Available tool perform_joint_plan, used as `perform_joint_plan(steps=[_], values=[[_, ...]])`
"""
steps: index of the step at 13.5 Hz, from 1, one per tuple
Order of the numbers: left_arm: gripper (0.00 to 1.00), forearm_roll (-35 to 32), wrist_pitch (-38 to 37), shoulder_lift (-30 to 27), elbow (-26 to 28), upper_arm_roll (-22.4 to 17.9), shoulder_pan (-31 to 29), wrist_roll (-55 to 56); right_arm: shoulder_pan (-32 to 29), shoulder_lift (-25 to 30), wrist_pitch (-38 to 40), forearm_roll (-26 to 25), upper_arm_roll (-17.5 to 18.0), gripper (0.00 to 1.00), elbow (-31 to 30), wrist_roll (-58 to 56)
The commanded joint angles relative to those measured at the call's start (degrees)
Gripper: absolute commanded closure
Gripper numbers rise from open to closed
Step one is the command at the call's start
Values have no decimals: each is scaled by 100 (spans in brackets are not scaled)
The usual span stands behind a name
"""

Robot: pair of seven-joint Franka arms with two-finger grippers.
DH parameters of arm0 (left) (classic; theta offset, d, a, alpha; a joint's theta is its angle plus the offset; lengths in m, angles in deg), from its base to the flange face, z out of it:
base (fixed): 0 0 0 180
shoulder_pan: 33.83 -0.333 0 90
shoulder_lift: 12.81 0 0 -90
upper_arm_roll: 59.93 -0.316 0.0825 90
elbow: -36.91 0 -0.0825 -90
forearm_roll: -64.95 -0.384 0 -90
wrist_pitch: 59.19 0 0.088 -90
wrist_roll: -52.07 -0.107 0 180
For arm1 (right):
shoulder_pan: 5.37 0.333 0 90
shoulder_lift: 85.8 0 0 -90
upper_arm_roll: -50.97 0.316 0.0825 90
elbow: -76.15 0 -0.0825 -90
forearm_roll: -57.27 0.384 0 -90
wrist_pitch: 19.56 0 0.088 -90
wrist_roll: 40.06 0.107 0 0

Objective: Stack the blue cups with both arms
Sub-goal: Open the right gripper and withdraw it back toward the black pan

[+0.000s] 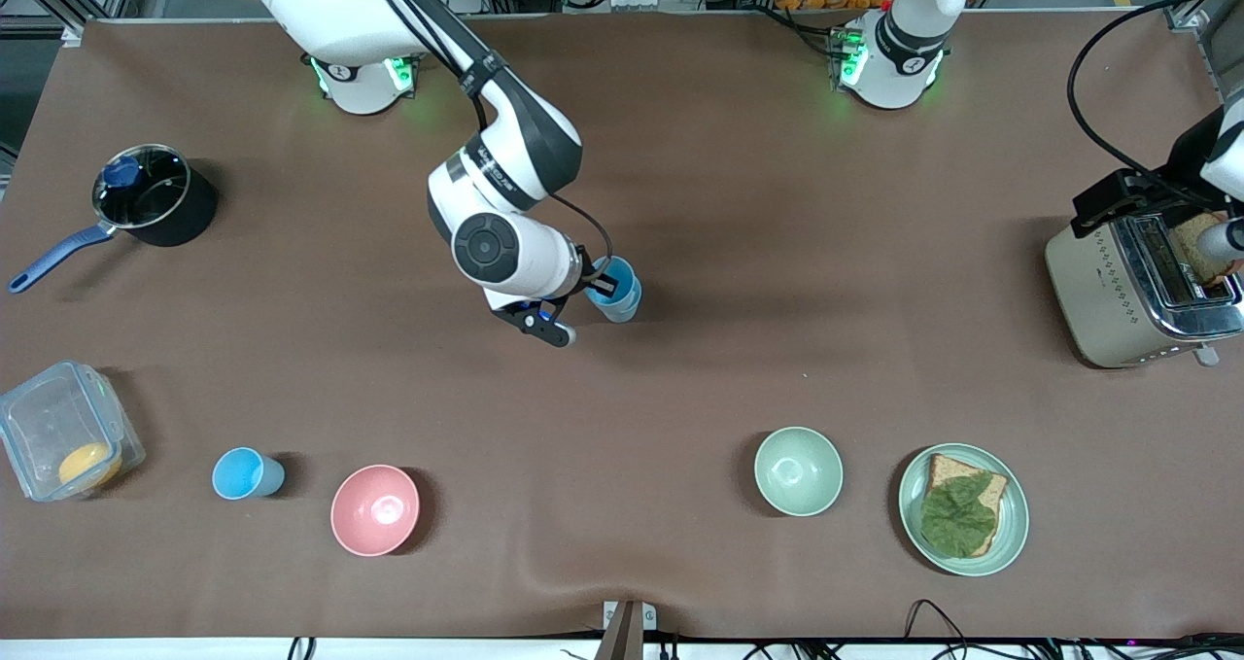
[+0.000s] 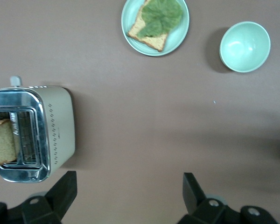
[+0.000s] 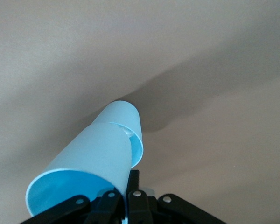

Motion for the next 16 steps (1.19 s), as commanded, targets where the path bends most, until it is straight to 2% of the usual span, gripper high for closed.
perform_joint_plan(steps=[1,4,5,6,7,9,11,13,16], values=[[0,-194,-22,150,-321,-6,51,375,126,-98,-9,18,-81,100,125,116],[0,-194,180,168,-400,-59,25,403,135,-125,-9,18,-81,100,125,125],[0,-194,232,168,-400,-68,16,359,135,-125,-9,18,-81,67,125,125],[0,-194,259,168,-400,-68,16,376,135,-125,0,27,-81,15,125,125],[0,-194,259,168,-409,-68,24,394,135,-107,0,27,-81,0,133,186],[0,-194,259,168,-400,-68,42,411,-74,94,70,10,-81,0,160,257],[0,-202,259,168,-400,-51,42,359,-417,340,490,-51,-142,0,151,-214],[0,-202,233,168,-391,-24,42,332,-689,569,1104,-78,-536,0,142,-1329],[0,-194,198,151,-348,-6,33,297,-1418,937,1818,-78,-993,0,107,-3139]])
